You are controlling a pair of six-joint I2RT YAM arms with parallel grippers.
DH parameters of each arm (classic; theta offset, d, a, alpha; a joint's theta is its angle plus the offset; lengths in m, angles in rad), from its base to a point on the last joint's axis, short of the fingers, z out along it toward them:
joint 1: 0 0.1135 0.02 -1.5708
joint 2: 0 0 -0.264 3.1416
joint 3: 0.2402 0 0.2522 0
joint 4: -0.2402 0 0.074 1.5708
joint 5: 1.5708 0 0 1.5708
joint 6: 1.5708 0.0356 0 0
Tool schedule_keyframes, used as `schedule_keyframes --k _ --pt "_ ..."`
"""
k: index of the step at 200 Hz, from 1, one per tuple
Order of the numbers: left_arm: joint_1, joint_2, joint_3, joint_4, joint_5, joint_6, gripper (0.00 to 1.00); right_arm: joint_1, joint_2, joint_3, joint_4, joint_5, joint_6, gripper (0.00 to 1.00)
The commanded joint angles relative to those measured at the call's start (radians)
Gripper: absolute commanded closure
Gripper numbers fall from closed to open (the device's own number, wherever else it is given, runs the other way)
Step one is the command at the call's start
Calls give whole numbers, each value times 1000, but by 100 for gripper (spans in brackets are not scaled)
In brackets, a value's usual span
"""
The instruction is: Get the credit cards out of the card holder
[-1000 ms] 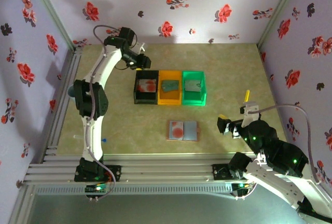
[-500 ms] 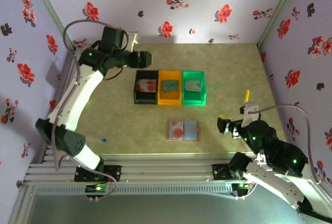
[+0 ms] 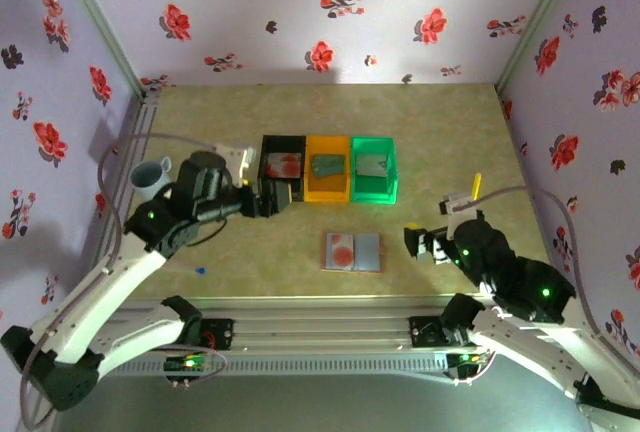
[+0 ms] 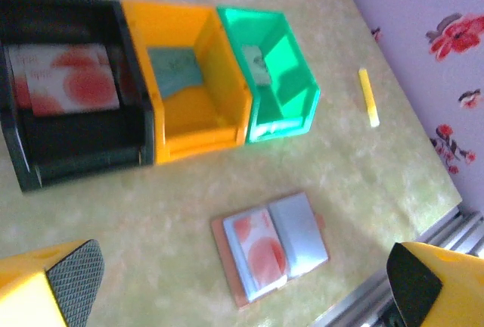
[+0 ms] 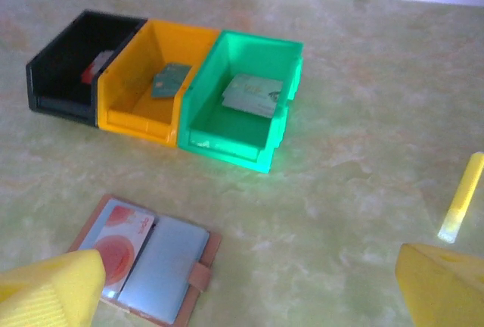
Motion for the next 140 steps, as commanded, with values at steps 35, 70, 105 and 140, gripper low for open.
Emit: schedule_keyframes --k 35,70,105,140 --pt "-190 -98 -230 47 -267 -191 0 8 140 -25 164 -82 143 2" --pt "-262 -86 -279 3 -437 -280 0 49 229 -75 224 -43 244 3" --pt "-299 -21 -240 -98 -627 -369 0 112 275 -132 299 -21 319 3" --pt "-316 112 -118 -289 -789 -540 0 137 305 -168 354 -19 359 3"
